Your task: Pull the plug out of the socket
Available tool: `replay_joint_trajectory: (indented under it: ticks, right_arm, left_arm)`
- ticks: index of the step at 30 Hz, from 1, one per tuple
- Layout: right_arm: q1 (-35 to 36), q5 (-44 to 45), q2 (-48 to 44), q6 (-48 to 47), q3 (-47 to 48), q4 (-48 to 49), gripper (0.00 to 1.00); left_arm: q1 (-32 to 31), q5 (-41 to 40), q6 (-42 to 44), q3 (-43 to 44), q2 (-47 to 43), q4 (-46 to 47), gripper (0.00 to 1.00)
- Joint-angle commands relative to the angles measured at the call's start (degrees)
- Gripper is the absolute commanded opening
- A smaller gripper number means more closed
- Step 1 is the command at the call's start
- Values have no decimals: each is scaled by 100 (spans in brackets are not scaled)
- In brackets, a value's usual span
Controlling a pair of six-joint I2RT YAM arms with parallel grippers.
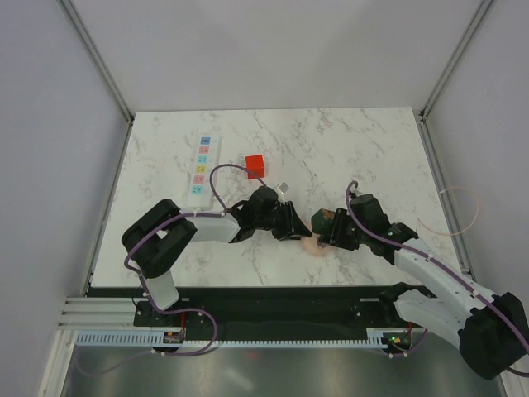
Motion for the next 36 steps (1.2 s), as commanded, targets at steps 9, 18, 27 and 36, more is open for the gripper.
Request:
replay_joint_trajectory:
  ticks: [9, 18, 27, 36]
  right_arm:
    - [1287, 2142, 396, -284, 927, 56, 0]
    - [1288, 2275, 257, -460, 1174, -58, 0]
    - [411, 1995, -42, -1135, 1999, -613, 0]
    - [-66, 1151, 1872, -1672, 3993, -174, 0]
  left_arm:
    - [81, -664, 466, -33, 305, -1259, 2]
    - [81, -647, 501, -16, 288, -1295, 2]
    - [73, -356, 729, -138, 262, -926, 2]
    - [73, -321, 791, -270, 68, -846, 2]
